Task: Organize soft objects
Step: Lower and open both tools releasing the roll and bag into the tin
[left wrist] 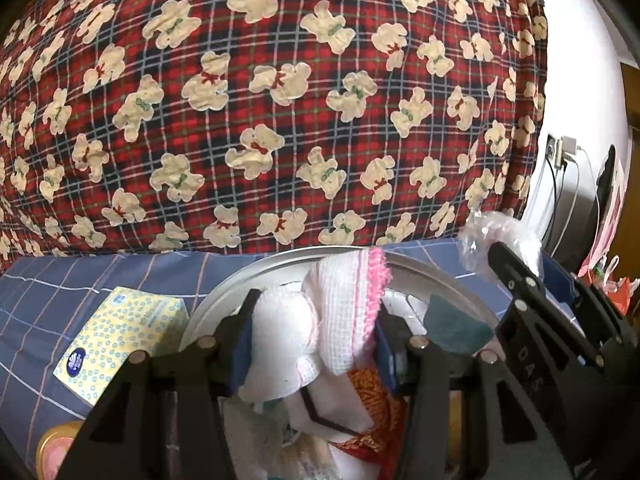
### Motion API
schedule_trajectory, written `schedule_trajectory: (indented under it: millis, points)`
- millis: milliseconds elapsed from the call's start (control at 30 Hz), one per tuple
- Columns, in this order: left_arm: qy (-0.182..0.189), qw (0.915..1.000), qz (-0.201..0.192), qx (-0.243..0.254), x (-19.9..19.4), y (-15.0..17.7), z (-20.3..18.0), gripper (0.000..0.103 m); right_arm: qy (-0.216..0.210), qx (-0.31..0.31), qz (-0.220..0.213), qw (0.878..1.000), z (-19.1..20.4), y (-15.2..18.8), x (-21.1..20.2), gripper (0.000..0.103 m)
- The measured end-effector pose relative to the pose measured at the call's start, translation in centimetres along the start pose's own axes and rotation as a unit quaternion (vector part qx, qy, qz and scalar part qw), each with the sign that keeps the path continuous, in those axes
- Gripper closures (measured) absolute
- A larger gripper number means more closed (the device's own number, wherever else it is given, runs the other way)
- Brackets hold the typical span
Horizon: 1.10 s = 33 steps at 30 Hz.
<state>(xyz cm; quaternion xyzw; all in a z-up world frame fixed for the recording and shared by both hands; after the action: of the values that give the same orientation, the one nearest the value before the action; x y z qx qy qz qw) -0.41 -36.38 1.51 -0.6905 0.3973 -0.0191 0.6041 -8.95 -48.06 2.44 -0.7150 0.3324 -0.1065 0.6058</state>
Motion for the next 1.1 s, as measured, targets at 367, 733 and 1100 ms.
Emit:
schedule_trajectory:
  millis: [367,733,1100]
  points:
    - [-0.015,0.9997,0.015,0.009,1.0,-0.1,0.0,0.053,-0.030,0.007,0.037,0.999,0.3,0.5,1.9,0.066]
    - [-0.030,0.9990,0.022,0.022,2.0,-0.1,-0.7,0.053,-0.046,0.004,0.074,0.996,0.4,0.8,3.4,0.066]
    - [-0.065,0.9976,0.016,0.014,1.7,0.2,-0.1,0.003,-0.090,0.046,0.085,0.991,-1.1,1.4,3.7,0.036]
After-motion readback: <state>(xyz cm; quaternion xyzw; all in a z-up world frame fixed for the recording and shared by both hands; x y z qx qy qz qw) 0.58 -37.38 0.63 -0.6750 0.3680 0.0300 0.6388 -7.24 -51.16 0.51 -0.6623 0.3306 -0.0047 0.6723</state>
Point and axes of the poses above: each gripper's, at about its wrist camera, not at the fingertips, and x roughly the way its jaws point, z to its left, y to its underside, the point moved 2 cm from there along x, roughly the way its jaws point, and after that the axes turned 13 degrees about -x, right-handed, at the moved point
